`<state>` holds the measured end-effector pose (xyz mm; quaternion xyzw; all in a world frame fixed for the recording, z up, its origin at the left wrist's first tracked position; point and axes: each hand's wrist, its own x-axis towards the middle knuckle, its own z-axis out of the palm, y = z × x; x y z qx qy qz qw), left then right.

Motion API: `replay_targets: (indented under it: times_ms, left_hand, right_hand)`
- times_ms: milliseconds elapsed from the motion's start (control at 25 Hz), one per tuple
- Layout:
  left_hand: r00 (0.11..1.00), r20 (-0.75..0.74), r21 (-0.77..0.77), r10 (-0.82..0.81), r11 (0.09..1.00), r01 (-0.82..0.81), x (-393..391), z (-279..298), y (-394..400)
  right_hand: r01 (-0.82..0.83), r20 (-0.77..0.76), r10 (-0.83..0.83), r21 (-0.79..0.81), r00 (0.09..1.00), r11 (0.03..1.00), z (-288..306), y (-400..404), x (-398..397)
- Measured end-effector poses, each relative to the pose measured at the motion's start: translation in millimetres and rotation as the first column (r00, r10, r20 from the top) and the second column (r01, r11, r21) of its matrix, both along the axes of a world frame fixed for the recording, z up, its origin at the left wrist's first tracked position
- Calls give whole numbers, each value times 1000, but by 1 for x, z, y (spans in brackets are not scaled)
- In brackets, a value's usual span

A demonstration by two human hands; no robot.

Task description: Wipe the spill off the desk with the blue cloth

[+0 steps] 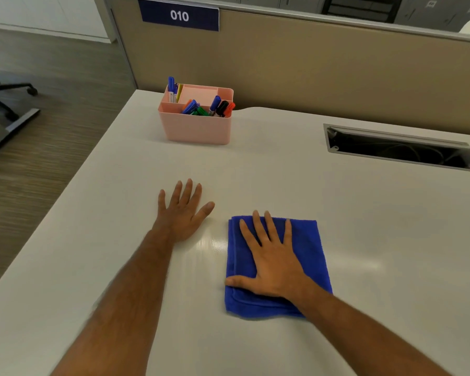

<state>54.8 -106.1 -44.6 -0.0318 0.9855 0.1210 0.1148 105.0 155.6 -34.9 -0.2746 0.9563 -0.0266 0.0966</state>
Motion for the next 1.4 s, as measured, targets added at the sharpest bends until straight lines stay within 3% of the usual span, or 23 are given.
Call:
replay_targets:
  times_ms: [120, 320, 480, 600, 760, 960, 1280, 1400]
  left_hand:
    - [1000, -9, 24, 12, 1000, -12, 2, -1, 0]
    - [999, -36, 42, 20, 999, -18, 1, -2, 0]
    - [996, -62, 123, 57, 991, -49, 2, -3, -1]
    - [990, -96, 186, 102, 979, -83, 2, -3, -1]
    - [959, -204, 271, 198, 952, -139, -3, -1, -2]
    - [910, -354, 258, 214, 958, -125, -16, 5, -10]
    - [928, -329, 145, 174, 981, -132, -35, -6, -4]
    - [905, -378, 166, 195, 976, -141, -40, -4, -5]
  right_hand:
    - [-204, 7, 205, -24, 979, 979, -2, 14, -4]
    - [-629, 28, 630, -25, 776, 777, 5, 38, -16]
    - [-805, 29, 804, -4, 594, 594, 8, 34, -22]
    - [-850, 34, 850, -23, 525, 526, 8, 27, -26]
    - [-852, 43, 853, -44, 521, 522, 11, 22, -28]
    - [-843, 51, 843, -25, 536, 537, 10, 21, -29]
    - [-792, 31, 792, -21, 609, 610, 10, 6, -40]
    - [-758, 22, 758, -23, 652, 652, 8, -6, -50]
